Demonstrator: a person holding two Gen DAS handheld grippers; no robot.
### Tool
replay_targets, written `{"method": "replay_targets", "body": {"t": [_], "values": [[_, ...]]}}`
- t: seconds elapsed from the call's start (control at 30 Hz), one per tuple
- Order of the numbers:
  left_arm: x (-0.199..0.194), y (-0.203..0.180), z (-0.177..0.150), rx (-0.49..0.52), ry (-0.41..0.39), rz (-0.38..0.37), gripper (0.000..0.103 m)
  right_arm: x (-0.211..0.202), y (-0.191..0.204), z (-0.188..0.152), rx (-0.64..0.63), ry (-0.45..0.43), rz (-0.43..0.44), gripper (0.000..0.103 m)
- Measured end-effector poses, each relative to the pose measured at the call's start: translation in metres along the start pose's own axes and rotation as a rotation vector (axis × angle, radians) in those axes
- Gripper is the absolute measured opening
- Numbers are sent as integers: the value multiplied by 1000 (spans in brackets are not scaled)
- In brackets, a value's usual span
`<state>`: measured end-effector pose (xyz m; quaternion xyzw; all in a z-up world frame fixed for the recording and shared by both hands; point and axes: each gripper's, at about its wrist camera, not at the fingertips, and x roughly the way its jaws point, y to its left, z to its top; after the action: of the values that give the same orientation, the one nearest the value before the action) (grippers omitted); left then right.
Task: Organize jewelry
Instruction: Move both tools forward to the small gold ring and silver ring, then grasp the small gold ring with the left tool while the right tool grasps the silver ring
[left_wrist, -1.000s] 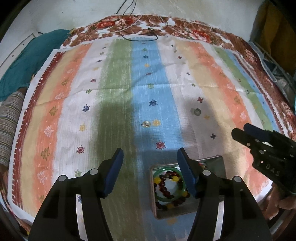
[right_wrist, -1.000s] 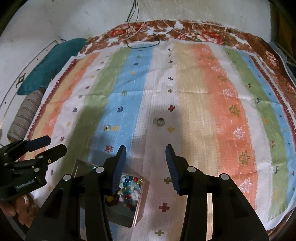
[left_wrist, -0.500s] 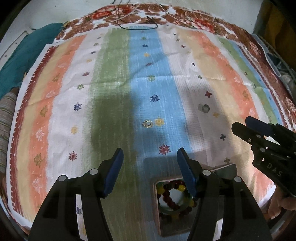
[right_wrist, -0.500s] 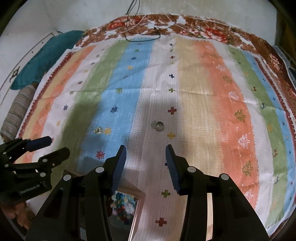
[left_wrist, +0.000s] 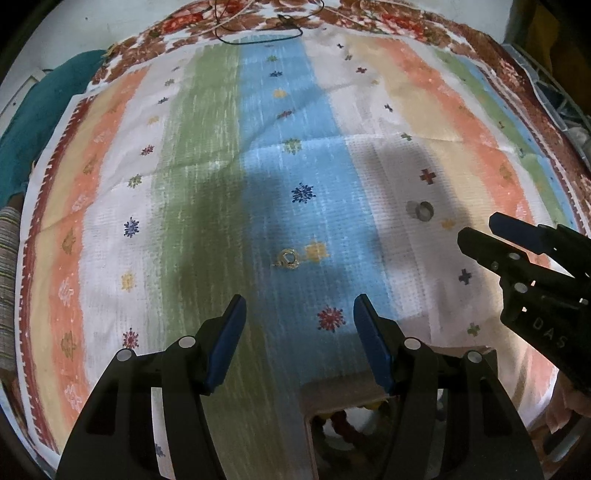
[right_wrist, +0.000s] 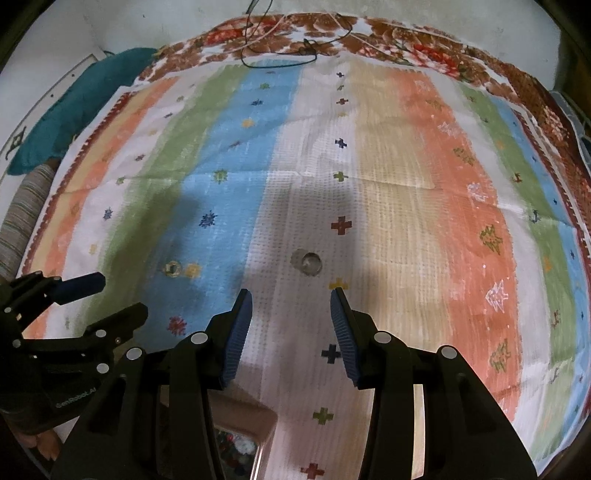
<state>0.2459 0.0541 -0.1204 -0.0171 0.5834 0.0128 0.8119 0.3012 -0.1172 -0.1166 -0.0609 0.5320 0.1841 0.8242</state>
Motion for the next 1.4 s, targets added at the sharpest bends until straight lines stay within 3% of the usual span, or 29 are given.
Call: {"method": "replay_targets", "body": {"t": [0.73, 0.93, 1.17, 1.37, 1.4], "values": [[52, 11, 29, 11, 67, -21, 60, 57, -3, 24, -15, 82, -35, 44], [64, 15, 31, 20, 85, -40, 54, 69, -4, 29, -11, 93, -23, 44], [71, 15, 33, 44, 75, -60, 42, 80, -6, 34, -16, 106, -19, 34], [72, 13, 30, 35, 92, -59, 17, 83, -8, 37, -13, 109, -30, 25], [73, 12, 30, 35, 98, -56, 17, 83, -7, 37, -14, 108, -36, 24]]}}
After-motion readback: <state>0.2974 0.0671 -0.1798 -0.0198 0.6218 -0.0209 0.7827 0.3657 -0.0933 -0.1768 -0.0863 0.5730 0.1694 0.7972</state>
